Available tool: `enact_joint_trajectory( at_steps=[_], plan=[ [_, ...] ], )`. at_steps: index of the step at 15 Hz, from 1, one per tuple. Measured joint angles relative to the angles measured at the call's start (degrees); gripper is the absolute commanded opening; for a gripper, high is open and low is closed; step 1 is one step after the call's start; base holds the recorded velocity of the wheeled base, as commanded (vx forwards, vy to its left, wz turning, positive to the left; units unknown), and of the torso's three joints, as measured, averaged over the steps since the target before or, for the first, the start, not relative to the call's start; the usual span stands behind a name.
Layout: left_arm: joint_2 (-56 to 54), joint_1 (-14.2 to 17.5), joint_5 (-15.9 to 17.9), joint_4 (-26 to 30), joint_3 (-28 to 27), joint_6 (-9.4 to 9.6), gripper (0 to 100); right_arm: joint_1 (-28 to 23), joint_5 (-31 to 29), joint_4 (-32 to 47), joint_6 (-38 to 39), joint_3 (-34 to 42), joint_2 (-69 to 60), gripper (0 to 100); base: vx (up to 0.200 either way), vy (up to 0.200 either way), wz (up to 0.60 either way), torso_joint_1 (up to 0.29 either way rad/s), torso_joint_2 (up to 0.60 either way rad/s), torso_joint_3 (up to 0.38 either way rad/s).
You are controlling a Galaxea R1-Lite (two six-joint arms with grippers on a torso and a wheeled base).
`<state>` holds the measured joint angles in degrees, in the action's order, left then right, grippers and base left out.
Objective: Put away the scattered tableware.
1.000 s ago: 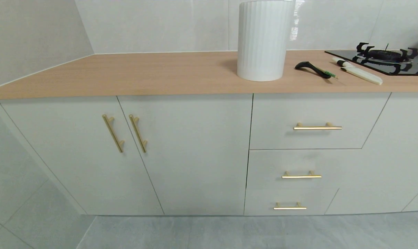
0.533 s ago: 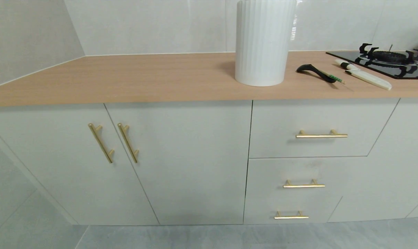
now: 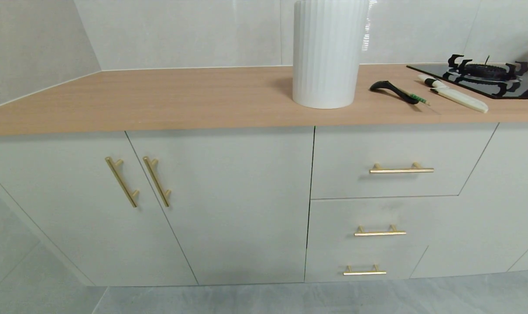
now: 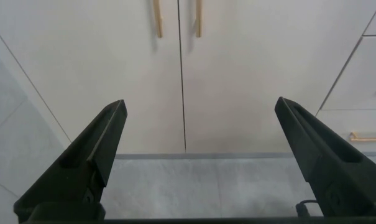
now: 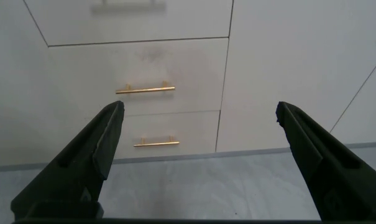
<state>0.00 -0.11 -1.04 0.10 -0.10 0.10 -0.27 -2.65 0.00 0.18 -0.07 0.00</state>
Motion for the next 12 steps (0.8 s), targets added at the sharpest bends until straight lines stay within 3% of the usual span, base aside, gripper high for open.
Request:
enact_joint_trajectory(
  at_steps=[8,12],
  plan=[
    [0.00,0.01,0.02,0.00,0.07,-0.02,100,0.40,0.71,-0.22,-0.80,-0.26,0.57,100,0.000,0.000,0.00,0.000,0.00,0.000],
    [0.00,0.00,0.02,0.00,0.07,0.00,100,2.44,5.33,-0.60,2.41,-10.01,8.95,100,0.000,0.000,0.00,0.000,0.00,0.000]
  ],
)
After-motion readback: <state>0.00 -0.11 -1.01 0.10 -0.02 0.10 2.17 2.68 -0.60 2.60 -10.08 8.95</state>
